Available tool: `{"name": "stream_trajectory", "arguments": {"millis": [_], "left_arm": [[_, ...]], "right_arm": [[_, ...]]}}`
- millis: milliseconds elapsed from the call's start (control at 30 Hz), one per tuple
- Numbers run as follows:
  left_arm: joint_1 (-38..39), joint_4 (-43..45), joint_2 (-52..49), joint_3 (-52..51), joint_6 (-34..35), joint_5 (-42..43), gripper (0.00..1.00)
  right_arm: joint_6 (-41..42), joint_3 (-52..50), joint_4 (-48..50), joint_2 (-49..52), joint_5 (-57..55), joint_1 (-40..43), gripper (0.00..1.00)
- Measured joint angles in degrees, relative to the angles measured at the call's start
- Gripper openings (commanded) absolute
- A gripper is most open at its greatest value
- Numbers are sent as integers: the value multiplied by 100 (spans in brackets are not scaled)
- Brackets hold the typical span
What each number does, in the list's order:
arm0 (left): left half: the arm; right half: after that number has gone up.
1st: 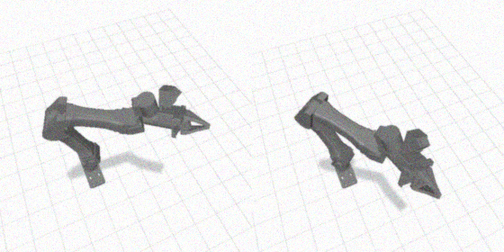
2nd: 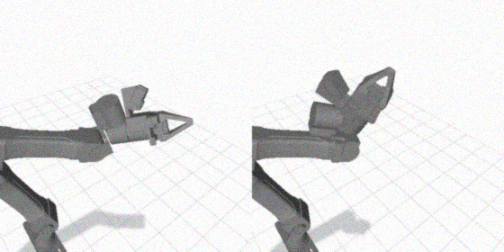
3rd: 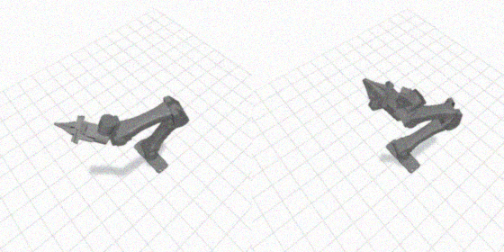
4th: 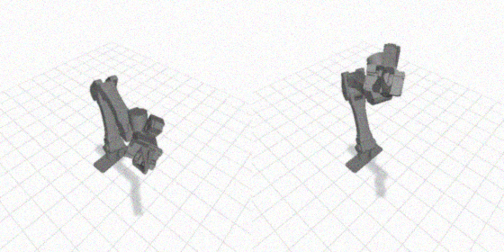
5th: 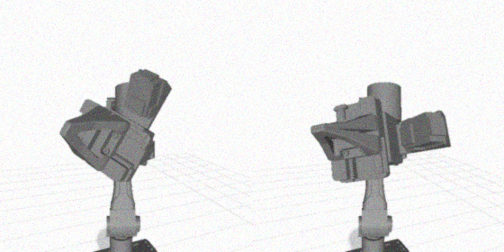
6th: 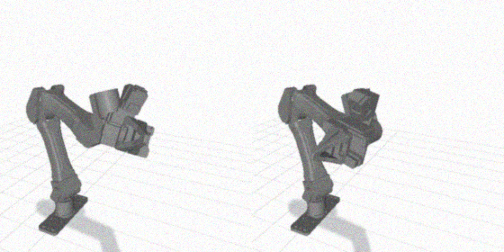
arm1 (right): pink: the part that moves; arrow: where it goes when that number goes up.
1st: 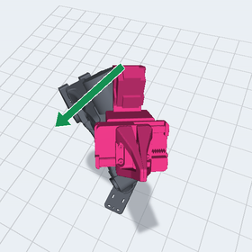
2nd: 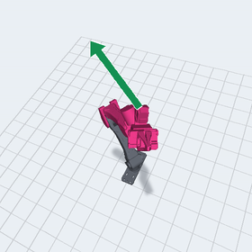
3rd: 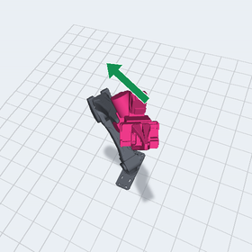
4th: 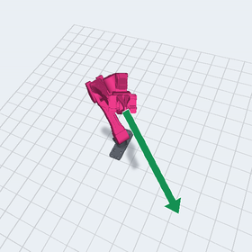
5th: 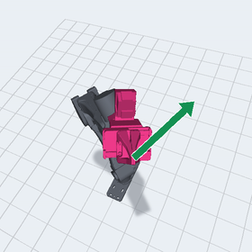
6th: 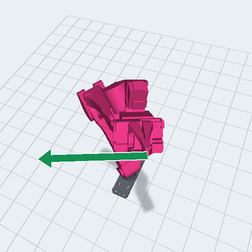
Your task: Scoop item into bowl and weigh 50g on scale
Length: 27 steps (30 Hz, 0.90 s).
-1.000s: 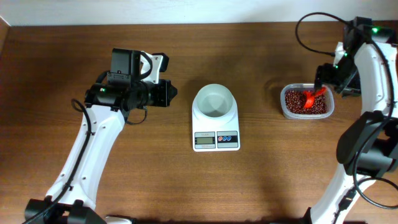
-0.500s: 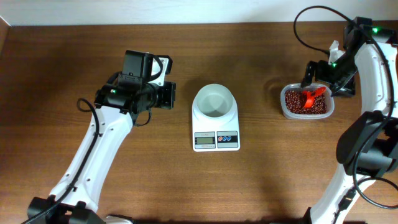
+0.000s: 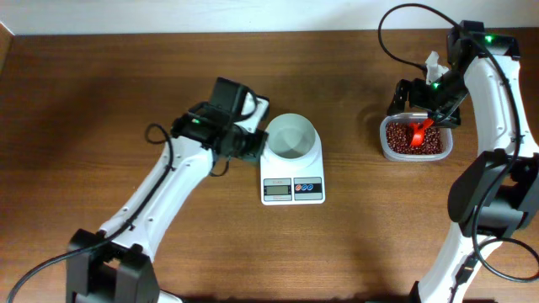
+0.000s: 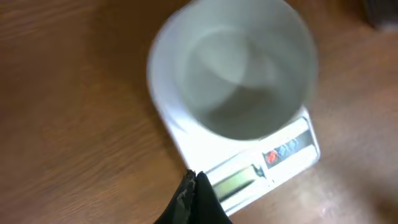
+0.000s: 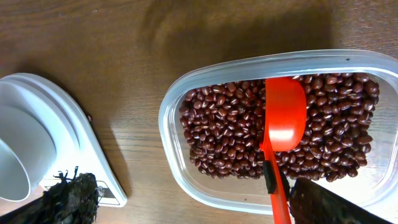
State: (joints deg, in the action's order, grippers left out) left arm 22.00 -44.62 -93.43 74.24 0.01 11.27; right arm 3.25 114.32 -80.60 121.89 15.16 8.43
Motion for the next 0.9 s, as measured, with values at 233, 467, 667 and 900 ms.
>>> {"name": "stream_trajectory", "arguments": {"millis": [233,467,667,900], "left_arm": [[1635,-175,-400,-13,-892,-944,0],[2809,-402,-400,-15,-1499,-1967,0],[2809,-496,-507,-17,-1987,-2100,0],[2979,-103,-1300,-22,-2586,-2645,0]], "right_arm": [[2,0,0,0,0,0,99],[0,0,-2,0,0,0,99],[0,0,0,0,0,0,99],[0,0,0,0,0,0,99]]}}
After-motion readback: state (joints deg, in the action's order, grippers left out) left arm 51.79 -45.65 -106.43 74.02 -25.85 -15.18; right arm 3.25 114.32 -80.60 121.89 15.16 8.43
